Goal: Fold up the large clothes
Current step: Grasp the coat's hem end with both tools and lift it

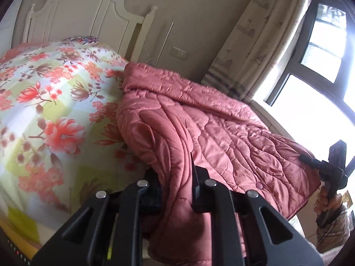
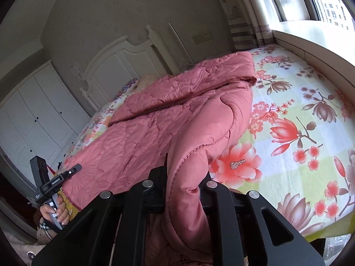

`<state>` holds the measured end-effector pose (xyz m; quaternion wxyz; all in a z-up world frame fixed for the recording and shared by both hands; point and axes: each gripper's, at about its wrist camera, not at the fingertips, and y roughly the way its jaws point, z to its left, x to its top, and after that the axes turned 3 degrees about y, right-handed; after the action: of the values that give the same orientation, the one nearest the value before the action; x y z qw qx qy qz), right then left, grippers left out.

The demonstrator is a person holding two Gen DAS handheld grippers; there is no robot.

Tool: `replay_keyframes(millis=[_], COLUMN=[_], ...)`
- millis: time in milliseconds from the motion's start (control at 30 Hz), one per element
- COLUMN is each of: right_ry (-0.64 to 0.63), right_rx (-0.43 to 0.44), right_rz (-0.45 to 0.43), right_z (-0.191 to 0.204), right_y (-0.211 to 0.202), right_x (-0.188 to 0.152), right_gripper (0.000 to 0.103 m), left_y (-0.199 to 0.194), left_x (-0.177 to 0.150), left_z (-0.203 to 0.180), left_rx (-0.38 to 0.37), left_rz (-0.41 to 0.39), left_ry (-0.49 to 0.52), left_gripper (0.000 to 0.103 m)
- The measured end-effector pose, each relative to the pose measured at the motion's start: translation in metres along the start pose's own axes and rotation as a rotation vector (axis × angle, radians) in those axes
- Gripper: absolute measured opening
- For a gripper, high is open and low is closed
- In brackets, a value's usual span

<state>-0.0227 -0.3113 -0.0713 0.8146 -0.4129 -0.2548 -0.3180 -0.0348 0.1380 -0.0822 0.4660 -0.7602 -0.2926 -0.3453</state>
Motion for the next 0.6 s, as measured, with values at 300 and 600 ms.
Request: replay_keyframes(millis=[300, 600], right_ry=[-0.07, -0.046], right_rx=[0.157, 0.097], right_rz=[-0.164, -0.235], right_z=[0.046, 0.055], right_y=[-0.1, -0.052], right_x=[0.009, 0.104], right_gripper=[0.015, 0.015], left_y=[-0.098, -0.021], left_x=[0.002, 0.132], left_z=[-0.007, 0.013], left_rx=[-0.155, -0.154], left_rz=[-0.152, -0.219], left_ry=[-0.041, -0.248], left_gripper=[0.016, 0.025])
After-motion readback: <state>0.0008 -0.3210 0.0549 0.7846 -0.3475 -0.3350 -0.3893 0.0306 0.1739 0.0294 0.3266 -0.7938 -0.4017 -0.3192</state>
